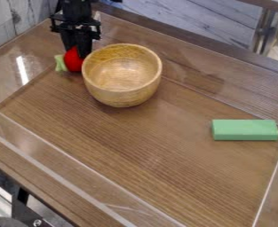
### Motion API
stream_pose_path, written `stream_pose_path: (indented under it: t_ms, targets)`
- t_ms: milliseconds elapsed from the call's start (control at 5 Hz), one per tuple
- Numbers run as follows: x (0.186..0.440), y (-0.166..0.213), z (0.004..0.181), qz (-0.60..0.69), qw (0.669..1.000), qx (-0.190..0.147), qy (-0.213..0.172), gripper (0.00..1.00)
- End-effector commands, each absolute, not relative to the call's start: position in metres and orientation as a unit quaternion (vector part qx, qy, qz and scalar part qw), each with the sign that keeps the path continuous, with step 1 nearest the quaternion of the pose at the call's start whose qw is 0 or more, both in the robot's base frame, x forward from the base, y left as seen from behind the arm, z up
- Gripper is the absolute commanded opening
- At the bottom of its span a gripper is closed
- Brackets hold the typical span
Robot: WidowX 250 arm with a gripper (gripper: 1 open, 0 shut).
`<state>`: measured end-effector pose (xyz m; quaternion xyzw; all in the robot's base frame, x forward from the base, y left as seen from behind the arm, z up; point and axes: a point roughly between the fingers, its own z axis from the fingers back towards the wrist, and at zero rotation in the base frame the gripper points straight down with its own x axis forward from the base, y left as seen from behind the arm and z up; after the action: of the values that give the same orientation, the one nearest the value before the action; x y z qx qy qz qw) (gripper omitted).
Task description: Move the red fruit to the right
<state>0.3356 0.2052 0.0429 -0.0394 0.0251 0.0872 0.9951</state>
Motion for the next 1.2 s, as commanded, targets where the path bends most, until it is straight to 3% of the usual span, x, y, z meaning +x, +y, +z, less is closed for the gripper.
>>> stream_pose_path:
  t_ms: [0,400,600,1000]
  targets:
    - [0.337,0.213,0.103,0.098,0.994,-0.025,-0.038,0.00]
    - [0.335,0.200,0.165,0.096,0.991,-0.036,-0.087,0.00]
    - [0.332,0.169,0.176,0.070,0.992,-0.049,-0.092,0.00]
    - [0.335,0.106,0.175,0.005,0.994,-0.080,-0.079,0.00]
